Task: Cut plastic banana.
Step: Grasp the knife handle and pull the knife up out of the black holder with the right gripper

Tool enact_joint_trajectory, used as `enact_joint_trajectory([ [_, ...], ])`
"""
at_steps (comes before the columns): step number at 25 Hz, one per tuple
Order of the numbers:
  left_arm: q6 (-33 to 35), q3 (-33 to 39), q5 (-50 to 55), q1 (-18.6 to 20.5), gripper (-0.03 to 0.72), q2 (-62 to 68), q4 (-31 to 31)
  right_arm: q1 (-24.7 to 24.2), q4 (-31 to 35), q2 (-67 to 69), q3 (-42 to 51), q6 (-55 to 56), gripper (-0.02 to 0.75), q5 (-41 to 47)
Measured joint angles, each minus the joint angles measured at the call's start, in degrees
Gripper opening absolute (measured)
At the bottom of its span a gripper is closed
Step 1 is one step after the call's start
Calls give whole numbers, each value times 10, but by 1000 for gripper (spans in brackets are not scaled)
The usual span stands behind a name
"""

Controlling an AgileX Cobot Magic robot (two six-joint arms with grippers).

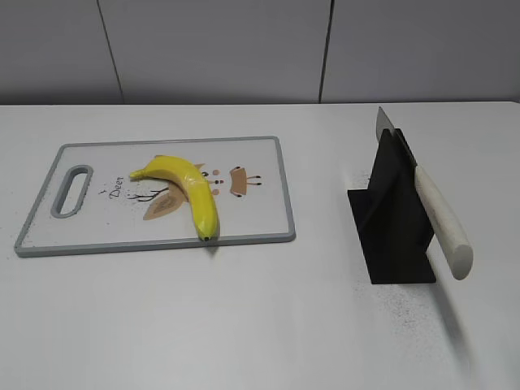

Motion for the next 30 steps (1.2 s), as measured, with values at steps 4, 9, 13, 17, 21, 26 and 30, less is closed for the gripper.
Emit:
enact_joint_trajectory([
  [4, 0, 0, 0, 0, 490, 0, 0, 4, 29, 77, -11, 8, 525, -7],
  [9, 0, 0, 0, 0, 490, 0, 0, 4, 47, 169, -11, 11, 525, -49],
  [13, 0, 0, 0, 0, 490, 0, 0, 4, 56, 233, -11, 11, 525, -90],
  [17, 0, 0, 0, 0, 490, 0, 0, 4, 60, 288, -12, 12, 525, -101],
  [21, 0, 0, 0, 0, 490, 0, 0, 4, 61, 322, -12, 12, 525, -105],
  [26, 0, 0, 0, 0, 490, 0, 0, 4, 63, 335, -12, 12, 537, -122],
  [30, 0, 0, 0, 0, 490, 0, 0, 4, 68, 337, -13, 12, 531, -129],
])
